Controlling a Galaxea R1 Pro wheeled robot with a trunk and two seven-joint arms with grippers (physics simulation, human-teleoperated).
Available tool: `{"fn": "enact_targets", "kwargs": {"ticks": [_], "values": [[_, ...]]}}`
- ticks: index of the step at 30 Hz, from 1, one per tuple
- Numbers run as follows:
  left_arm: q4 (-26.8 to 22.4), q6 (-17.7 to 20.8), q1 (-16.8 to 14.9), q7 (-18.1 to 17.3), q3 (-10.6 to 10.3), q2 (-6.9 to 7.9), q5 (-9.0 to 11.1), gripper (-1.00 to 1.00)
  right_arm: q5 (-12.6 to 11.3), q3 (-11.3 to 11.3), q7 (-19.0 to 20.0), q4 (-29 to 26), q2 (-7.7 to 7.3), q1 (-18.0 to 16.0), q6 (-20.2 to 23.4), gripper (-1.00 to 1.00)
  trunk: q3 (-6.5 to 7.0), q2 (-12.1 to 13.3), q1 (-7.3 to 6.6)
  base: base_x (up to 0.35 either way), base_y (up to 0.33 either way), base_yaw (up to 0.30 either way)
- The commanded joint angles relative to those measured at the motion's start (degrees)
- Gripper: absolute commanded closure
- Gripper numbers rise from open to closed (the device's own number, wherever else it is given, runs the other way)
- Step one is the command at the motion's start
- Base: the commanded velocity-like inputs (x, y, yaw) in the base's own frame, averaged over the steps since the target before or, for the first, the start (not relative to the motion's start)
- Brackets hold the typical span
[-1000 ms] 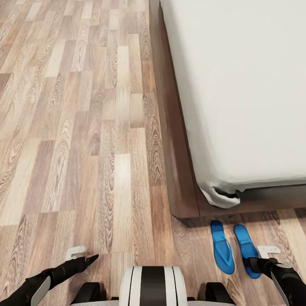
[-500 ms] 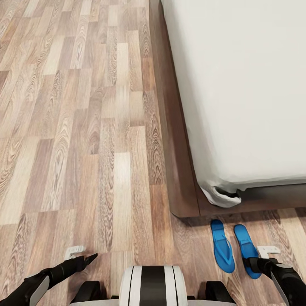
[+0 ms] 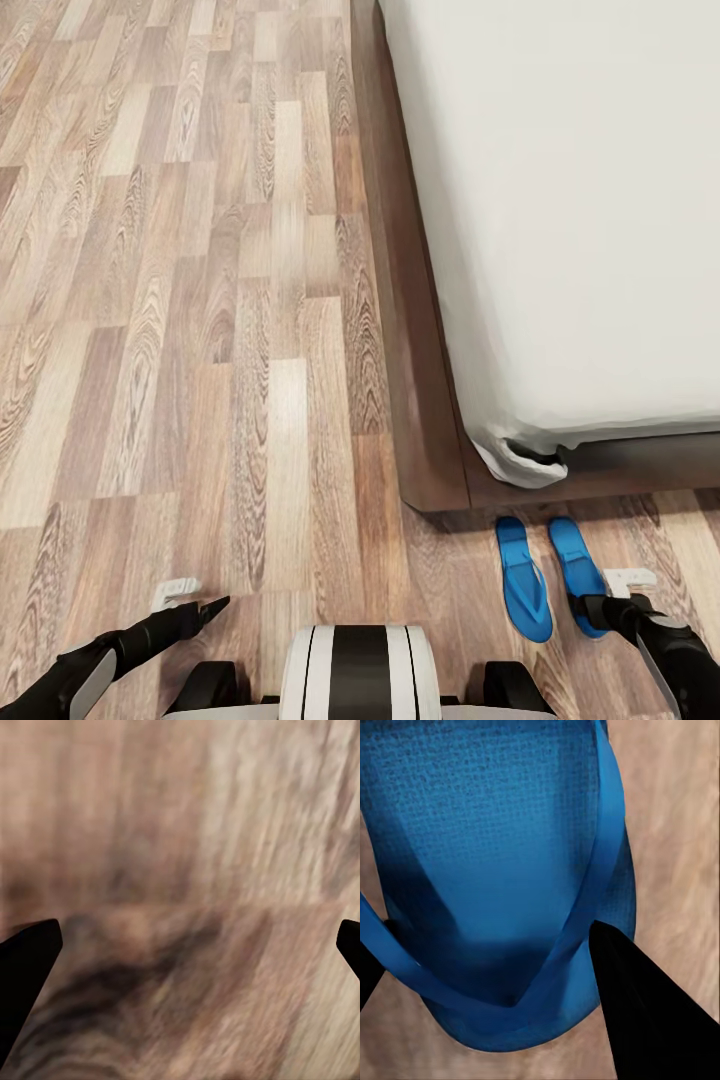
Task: In the bedroom, move the book from the bed onto either nightstand, and place the two sandals side by side next to the bed.
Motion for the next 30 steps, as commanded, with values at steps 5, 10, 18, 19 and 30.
{"fn": "enact_targets", "kwargs": {"ticks": [5,10,18,19,30], "values": [[0.1,1.1,0.0,-0.3,-0.4,-0.39,0.2,-1.0,0.3,-0.4,0.5,-1.1,0.09,0.0,-1.1,1.0,-0.03,0.0,0.01,0.0,0.0,0.0],[0.1,1.1,0.0,-0.3,-0.4,-0.39,0.2,-1.0,0.3,-0.4,0.5,-1.2,0.09,0.0,-1.2,1.0,-0.03,0.0,0.01,0.0,0.0,0.0],[0.1,1.1,0.0,-0.3,-0.4,-0.39,0.2,-1.0,0.3,-0.4,0.5,-1.2,0.12,0.0,-1.2,1.0,-1.14,-0.1,0.14,0.0,0.0,0.0],[0.1,1.1,0.0,-0.3,-0.3,-0.39,0.2,-1.0,0.3,-0.4,0.5,-1.2,0.13,0.0,-1.2,1.0,-1.36,-0.1,0.16,0.0,0.0,0.0],[0.1,1.1,0.0,-0.3,-0.3,-0.39,0.2,-1.0,0.3,-0.4,0.5,-1.2,0.12,0.0,-1.2,1.0,-1.58,-0.1,0.19,0.0,0.0,0.0]]}}
